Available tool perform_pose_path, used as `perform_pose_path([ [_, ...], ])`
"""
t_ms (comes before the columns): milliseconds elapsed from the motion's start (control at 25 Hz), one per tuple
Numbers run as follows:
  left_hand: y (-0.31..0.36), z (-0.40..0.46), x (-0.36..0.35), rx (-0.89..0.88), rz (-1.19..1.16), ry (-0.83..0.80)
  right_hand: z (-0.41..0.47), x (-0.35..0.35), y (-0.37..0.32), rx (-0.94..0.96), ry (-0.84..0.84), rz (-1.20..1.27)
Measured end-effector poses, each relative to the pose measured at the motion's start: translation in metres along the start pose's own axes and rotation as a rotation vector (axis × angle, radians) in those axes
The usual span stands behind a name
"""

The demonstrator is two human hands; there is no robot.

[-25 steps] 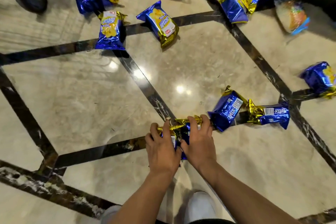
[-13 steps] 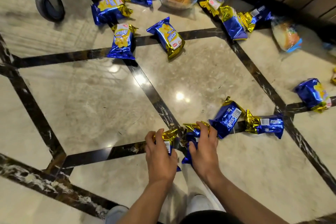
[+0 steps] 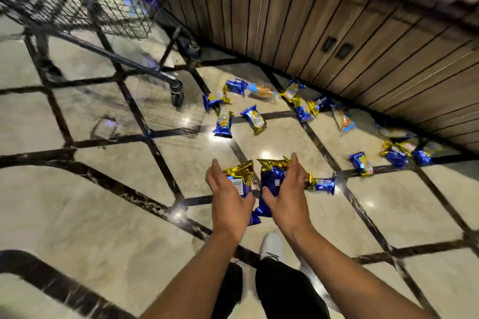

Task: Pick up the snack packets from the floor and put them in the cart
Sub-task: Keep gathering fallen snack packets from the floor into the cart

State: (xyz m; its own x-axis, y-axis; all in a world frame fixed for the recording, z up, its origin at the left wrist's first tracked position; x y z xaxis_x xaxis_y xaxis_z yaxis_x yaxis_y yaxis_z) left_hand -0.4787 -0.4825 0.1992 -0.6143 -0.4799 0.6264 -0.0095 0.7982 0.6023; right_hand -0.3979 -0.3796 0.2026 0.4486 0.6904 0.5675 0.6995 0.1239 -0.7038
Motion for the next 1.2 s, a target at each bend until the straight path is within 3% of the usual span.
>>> perform_pose_path([
  [240,0.082,-0.097,0.132,0.025,0.056,0.065,-0.089,0.077,-0.131,0.027,0.028,0.121],
  [400,0.103,-0.138,0.172,0.024,-0.039,0.221,-0.119,0.099,-0.179,0.060,0.033,0.275],
  [600,0.114,-0.150,0.214,0.029,-0.132,0.322,-0.124,0.100,-0.221,0.146,-0.079,0.327],
  [960,0.092,-0.070,0.331,0.077,-0.174,0.383,-0.082,0.022,-0.339,0.234,-0.072,0.163],
  [1200,0.062,0.014,0.444,0.081,-0.115,0.396,-0.049,-0.058,-0.452,0.255,-0.022,0.248],
])
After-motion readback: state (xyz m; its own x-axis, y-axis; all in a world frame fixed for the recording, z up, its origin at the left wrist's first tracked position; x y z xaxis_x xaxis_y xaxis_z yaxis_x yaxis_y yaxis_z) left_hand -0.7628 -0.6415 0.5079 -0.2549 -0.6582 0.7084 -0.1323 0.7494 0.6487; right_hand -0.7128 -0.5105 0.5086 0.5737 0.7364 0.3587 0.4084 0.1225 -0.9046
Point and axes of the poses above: each hand's wrist, its own z-axis towards the middle knuckle, its own x-axis out of the back of the hand, y = z × x, the point moved 1 cm from there along z, towards the middle knuckle, and after that the axes turned 7 degrees about z, right-handed, at the moved point
